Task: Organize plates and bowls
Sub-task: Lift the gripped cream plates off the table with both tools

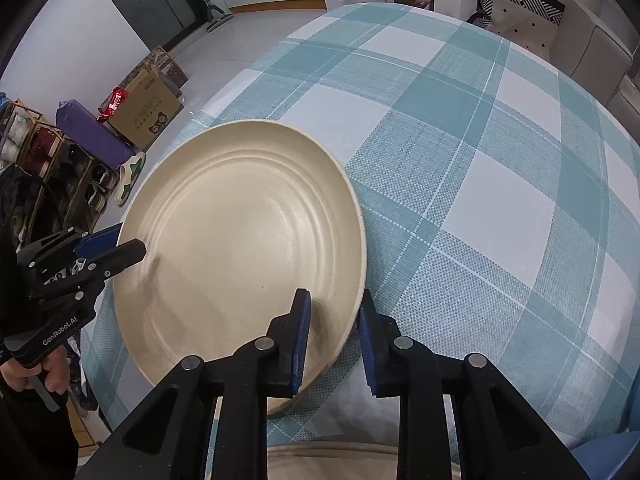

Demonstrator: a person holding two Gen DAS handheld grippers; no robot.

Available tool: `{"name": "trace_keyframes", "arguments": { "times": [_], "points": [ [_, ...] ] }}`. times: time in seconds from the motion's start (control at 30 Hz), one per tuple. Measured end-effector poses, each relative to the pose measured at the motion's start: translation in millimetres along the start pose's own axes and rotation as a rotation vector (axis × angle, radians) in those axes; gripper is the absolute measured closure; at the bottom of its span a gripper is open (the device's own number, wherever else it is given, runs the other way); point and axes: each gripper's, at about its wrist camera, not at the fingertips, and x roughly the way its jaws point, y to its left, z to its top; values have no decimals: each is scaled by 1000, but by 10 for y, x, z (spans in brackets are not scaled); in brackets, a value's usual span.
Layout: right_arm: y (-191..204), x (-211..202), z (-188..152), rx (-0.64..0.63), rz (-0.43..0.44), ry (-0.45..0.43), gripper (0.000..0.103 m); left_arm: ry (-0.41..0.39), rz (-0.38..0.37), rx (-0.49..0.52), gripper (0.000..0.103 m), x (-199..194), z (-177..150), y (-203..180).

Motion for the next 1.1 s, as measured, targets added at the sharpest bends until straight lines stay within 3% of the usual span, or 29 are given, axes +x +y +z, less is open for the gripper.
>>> {"name": "trace_keyframes", "arguments": {
  "times": [1.1],
  "points": [
    [-54,-336,-78,19,7,-41,81,-57,4,42,78,-321,49,-161]
  ]
}}
